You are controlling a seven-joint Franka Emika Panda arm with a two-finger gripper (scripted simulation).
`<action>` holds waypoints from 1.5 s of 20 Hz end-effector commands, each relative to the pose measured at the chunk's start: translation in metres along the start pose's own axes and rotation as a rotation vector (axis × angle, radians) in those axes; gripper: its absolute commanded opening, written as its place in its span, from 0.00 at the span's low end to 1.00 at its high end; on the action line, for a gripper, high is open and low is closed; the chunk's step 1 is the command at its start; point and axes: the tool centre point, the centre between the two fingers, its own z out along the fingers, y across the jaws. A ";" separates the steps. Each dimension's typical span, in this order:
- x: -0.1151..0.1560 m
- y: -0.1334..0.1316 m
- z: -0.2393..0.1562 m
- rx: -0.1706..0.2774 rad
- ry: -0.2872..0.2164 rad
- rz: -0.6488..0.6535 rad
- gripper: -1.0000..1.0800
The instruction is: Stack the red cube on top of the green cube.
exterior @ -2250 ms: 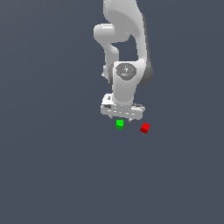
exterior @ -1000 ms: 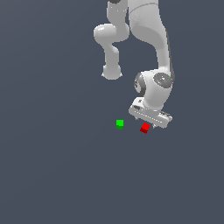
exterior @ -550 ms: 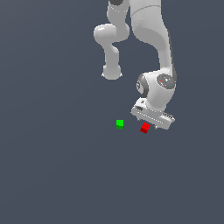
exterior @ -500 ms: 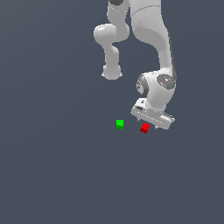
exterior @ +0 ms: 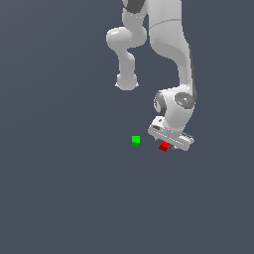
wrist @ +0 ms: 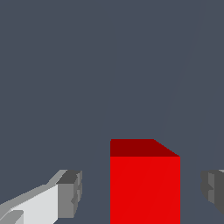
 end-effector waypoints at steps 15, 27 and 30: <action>0.001 -0.001 0.017 0.000 0.000 0.001 0.00; 0.000 0.000 -0.014 0.000 0.000 0.001 0.00; 0.000 0.000 -0.036 0.000 0.000 0.001 0.00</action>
